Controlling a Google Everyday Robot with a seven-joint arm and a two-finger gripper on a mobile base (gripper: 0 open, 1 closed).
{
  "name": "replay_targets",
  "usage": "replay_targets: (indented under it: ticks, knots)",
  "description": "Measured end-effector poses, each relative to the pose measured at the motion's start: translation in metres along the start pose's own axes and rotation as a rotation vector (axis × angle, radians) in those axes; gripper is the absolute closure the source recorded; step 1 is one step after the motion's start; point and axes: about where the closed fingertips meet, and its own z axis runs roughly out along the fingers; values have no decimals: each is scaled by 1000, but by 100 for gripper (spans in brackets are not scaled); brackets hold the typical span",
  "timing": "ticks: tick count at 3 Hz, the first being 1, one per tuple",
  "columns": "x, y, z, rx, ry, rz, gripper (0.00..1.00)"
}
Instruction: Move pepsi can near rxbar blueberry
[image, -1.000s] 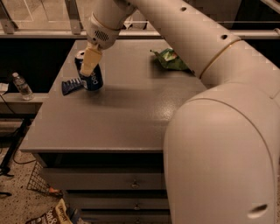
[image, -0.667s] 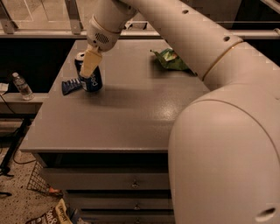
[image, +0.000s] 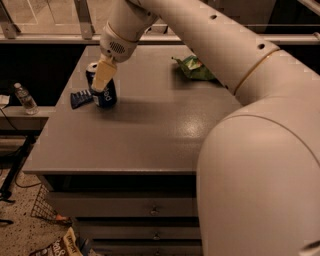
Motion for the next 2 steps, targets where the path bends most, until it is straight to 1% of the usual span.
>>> replay_targets:
  ticks: [2]
  knots:
    - [-1, 1, 6, -8, 2, -2, 37]
